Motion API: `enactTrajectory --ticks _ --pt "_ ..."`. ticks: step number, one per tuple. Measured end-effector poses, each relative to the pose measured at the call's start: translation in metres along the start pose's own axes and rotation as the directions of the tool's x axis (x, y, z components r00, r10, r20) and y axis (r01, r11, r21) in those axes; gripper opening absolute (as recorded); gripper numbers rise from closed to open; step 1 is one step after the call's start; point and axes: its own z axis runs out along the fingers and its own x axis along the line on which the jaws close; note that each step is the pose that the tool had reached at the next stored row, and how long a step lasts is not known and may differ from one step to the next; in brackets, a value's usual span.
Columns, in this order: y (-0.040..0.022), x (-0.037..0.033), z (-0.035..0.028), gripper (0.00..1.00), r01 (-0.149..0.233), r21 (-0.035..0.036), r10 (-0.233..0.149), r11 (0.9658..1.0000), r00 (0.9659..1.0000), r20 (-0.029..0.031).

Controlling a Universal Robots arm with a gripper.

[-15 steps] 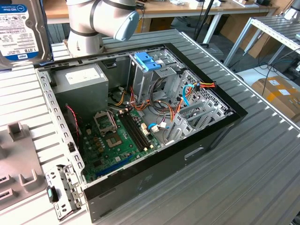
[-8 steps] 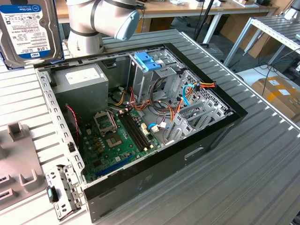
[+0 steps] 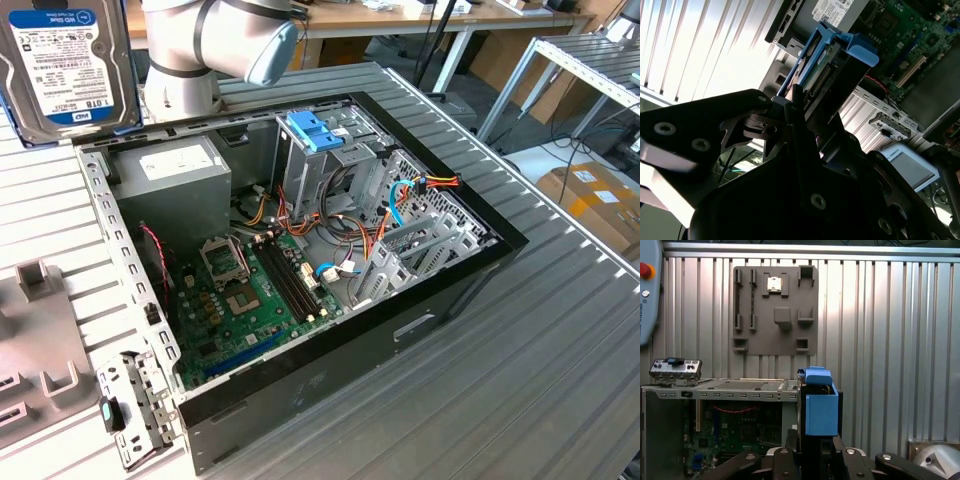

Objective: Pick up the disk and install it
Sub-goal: 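Pick up the disk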

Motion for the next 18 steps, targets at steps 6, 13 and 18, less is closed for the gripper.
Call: enactTrajectory --ticks 6,13,18 --pt "-0.013 0.0002 0.0001 0.35 0.0 -0.0001 0.0 1.0 1.0 -0.0001" --pt "-0.0399 0.0005 0.0006 0.35 0.0 0.0 0.0 1.0 1.0 0.0" --pt "-0.0551 0.0007 0.0007 0.35 0.0 -0.0001 0.0 1.0 1.0 0.0"
